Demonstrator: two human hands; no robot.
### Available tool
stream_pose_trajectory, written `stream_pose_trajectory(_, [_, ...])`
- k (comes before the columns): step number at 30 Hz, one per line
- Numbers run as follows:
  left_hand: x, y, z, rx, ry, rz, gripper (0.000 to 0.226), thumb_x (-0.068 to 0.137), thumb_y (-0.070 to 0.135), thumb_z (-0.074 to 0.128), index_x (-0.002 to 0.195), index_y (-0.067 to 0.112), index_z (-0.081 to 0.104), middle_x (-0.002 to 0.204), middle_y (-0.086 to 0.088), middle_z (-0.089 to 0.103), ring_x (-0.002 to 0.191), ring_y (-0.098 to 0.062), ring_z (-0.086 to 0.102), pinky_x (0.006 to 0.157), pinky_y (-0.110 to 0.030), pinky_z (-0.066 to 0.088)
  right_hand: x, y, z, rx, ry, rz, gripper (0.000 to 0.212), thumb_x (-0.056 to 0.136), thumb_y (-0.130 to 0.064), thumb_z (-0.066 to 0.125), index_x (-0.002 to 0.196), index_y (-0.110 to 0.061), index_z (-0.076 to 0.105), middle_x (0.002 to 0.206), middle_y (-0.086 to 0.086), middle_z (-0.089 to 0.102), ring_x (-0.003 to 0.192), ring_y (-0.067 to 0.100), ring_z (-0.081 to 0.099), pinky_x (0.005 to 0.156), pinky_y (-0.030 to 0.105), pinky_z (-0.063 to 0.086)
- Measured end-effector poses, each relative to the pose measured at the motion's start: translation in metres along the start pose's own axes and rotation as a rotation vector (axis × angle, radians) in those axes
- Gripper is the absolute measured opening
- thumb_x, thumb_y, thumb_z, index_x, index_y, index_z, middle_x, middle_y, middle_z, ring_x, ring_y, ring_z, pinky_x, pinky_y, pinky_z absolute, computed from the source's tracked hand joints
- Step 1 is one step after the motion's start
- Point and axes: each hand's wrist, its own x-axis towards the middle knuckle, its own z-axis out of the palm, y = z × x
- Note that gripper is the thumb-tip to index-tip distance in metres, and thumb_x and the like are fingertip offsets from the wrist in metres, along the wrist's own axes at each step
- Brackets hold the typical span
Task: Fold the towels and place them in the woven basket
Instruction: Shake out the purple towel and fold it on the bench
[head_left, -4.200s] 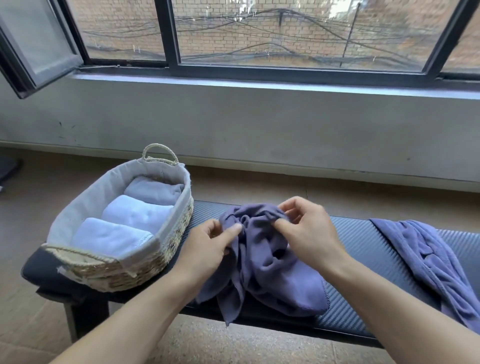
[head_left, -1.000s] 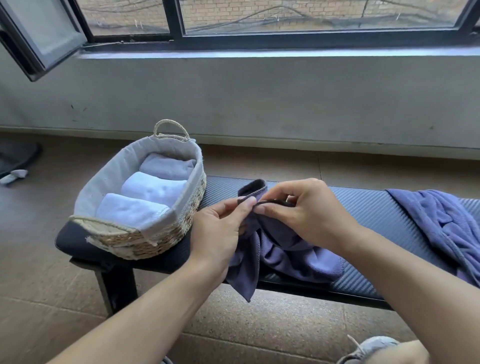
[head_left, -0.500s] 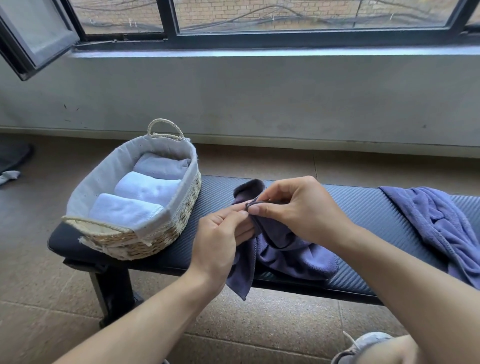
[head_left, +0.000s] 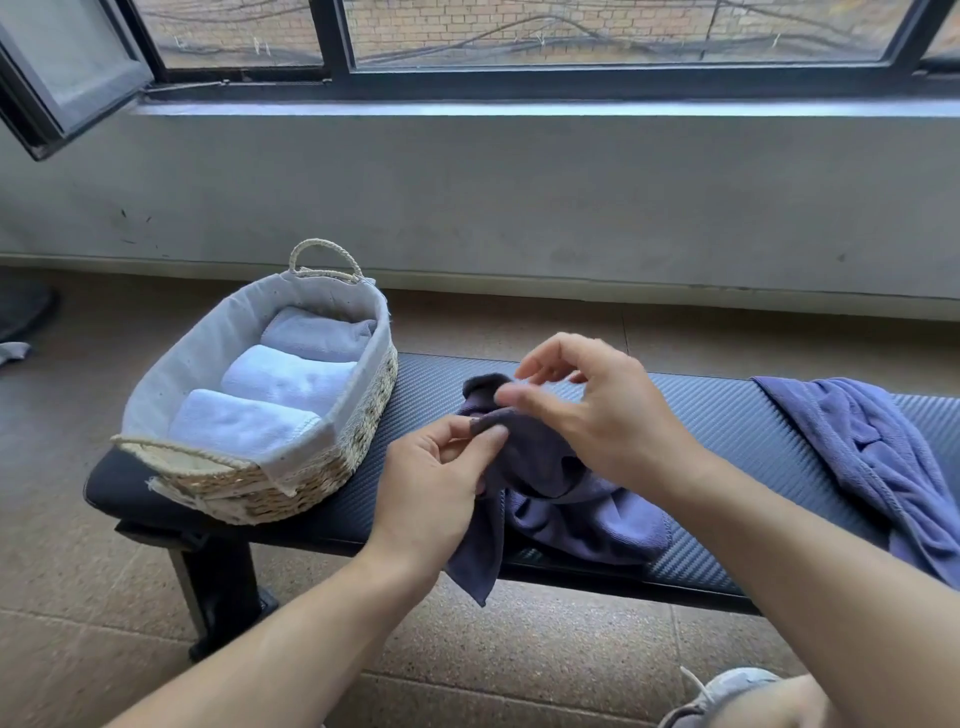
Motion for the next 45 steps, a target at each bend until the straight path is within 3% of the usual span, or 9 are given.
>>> stream_pose_trajectory(3, [0.003,-0.007,-0.006,0.143,-0.145,-0.162,0.018,0.089,0.011,0.074,0.073,0.016,0.073,0.073,-0.007,0.070,0.071,-0.019,0.060,0.082,-0.044,0.055,0.012,0.018,-0.009,-0.190,-0.007,-0.024,0.003,0.095,-0.031,0.067,0.098,-0.032,0.070,0.099,-0.016,0.067,0.101,0.008,0.056,0.089,0.022,0.040])
stream_pose_trajectory(6, [-0.001,-0.013,-0.015,0.524,-0.294,-0.166,0.014,0.087,0.015,0.076,0.075,0.011,0.071,0.061,0.005,0.060,0.051,-0.003,0.049,0.057,-0.019,0.043,0.016,0.040,-0.009,-0.292,-0.138,0.145,0.012,0.095,-0.034,0.068,0.107,-0.035,0.067,0.109,-0.015,0.066,0.107,0.009,0.058,0.089,0.025,0.041])
stream_pose_trajectory(11, [-0.001,-0.019,-0.027,0.851,-0.377,-0.115,0.023,0.086,0.028,0.074,0.079,0.007,0.068,0.059,0.008,0.060,0.054,-0.006,0.049,0.060,-0.026,0.041,0.018,0.047,-0.002,-0.313,-0.212,0.210,0.025,0.089,-0.038,0.074,0.111,-0.034,0.065,0.110,-0.014,0.066,0.101,0.010,0.061,0.094,0.033,0.050])
stream_pose_trajectory(18, [-0.002,-0.015,-0.035,0.806,-0.370,-0.075,0.025,0.088,0.030,0.075,0.072,0.013,0.067,0.058,0.011,0.061,0.054,-0.003,0.048,0.059,-0.026,0.038,0.029,0.052,0.017,-0.313,-0.259,0.247,0.037,0.090,-0.044,0.071,0.123,-0.029,0.065,0.114,-0.012,0.068,0.096,0.012,0.064,0.086,0.029,0.048])
stream_pose_trajectory(22, [0.001,-0.013,-0.041,0.742,-0.406,-0.138,0.035,0.077,0.041,0.074,0.074,0.008,0.064,0.062,0.007,0.059,0.059,-0.010,0.048,0.065,-0.029,0.038,0.035,0.053,0.024,-0.321,-0.225,0.269,0.014,0.090,-0.042,0.071,0.100,-0.032,0.071,0.100,-0.011,0.072,0.088,0.012,0.065,0.083,0.029,0.051])
stream_pose_trajectory(26, [-0.001,-0.001,-0.053,0.583,-0.577,-0.346,0.021,0.072,0.034,0.071,0.074,0.014,0.065,0.068,-0.005,0.057,0.060,-0.016,0.047,0.061,-0.029,0.038,0.035,0.052,0.014,-0.352,-0.158,0.249,0.011,0.091,-0.026,0.064,0.082,-0.028,0.060,0.084,-0.010,0.068,0.084,0.018,0.065,0.076,0.035,0.055])
stream_pose_trajectory(30, [-0.004,0.018,-0.073,0.518,-0.739,-0.418,0.015,0.078,0.027,0.071,0.083,0.014,0.067,0.072,-0.006,0.055,0.061,-0.014,0.047,0.054,-0.025,0.039,0.022,0.043,-0.013,-0.398,-0.337,0.147,0.016,0.089,-0.014,0.058,0.084,-0.029,0.061,0.076,-0.013,0.066,0.076,0.014,0.063,0.064,0.028,0.047])
stream_pose_trajectory(39, [0.009,0.024,-0.090,0.243,-0.107,-0.217,0.012,0.102,0.017,0.056,0.102,0.011,0.066,0.083,-0.009,0.068,0.063,-0.015,0.060,0.061,-0.030,0.048,-0.008,0.052,-0.047,-0.659,-0.573,0.111,0.043,0.093,-0.004,0.056,0.122,-0.031,0.073,0.098,-0.012,0.066,0.095,0.012,0.056,0.078,0.022,0.035])
stream_pose_trajectory(45, [0.007,0.018,-0.100,0.267,0.027,-0.063,0.014,0.086,0.038,0.069,0.081,0.026,0.072,0.085,-0.001,0.072,0.082,-0.020,0.061,0.089,-0.046,0.049,-0.023,0.053,-0.065,-0.577,-0.356,0.107,0.012,0.085,-0.033,0.080,0.087,-0.022,0.083,0.074,-0.008,0.074,0.069,0.004,0.064,0.057,0.009,0.037])
